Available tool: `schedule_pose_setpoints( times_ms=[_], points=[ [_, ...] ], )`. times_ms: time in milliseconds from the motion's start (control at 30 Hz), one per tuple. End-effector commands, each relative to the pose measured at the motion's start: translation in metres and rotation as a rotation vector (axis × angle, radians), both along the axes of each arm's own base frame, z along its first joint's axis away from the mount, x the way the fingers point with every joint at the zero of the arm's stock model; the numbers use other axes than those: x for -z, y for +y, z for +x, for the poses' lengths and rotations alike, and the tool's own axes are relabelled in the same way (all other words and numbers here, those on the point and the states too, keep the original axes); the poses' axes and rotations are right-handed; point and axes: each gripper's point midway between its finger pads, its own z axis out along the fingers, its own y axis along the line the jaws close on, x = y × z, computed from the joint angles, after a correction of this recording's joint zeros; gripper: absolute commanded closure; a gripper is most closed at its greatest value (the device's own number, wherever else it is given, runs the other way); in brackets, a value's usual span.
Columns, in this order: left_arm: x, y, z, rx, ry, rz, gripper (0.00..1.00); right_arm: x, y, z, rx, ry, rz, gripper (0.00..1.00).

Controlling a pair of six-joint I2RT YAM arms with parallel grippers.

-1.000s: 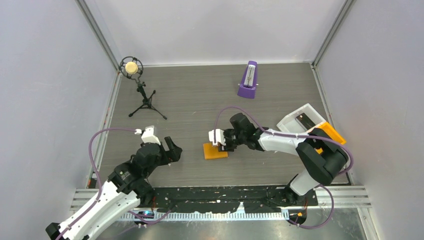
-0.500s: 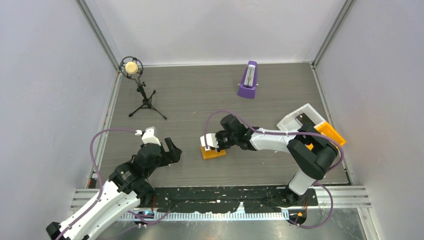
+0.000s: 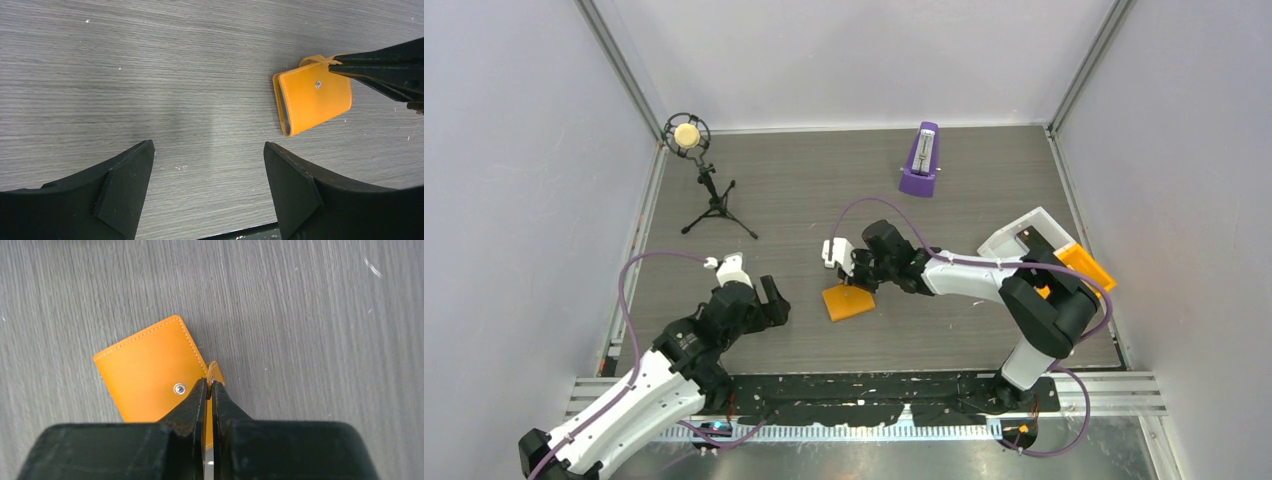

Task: Take the credit cards out of the card holder
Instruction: Open the card holder at the center of the board.

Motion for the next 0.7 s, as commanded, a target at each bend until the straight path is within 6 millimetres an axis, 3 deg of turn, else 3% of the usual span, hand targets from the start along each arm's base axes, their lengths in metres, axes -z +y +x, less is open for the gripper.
schedule_pose_setpoints(
  times_ms=[0, 133, 233, 333, 567, 667],
  points=[
    [-0.01, -0.013, 0.009, 0.022, -0.032, -0.046, 0.17, -0.035, 0.013, 0.013, 0.24, 0.127, 0.158, 0.95],
    [-0.01, -0.02, 0.01, 0.039, -0.017, -0.059, 0.17, -0.041, -0.004, 0.031, 0.525, 0.236, 0.167, 0.95],
    [-0.012, -0.023, 0.011, 0.046, -0.016, -0.067, 0.18, -0.029, -0.037, 0.041, 0.787, 0.375, 0.121, 0.95],
    [-0.012, -0.027, 0.012, 0.057, -0.016, -0.083, 0.19, -0.019, -0.058, 0.038, 0.961, 0.506, 0.14, 0.95],
    [-0.01, -0.049, 0.012, 0.117, 0.029, -0.136, 0.23, 0.002, -0.095, 0.028, 1.167, 0.653, 0.156, 0.95],
    [-0.008, -0.06, 0.013, 0.149, 0.068, -0.141, 0.25, 0.004, -0.093, 0.015, 1.184, 0.739, 0.18, 0.95]
  ],
)
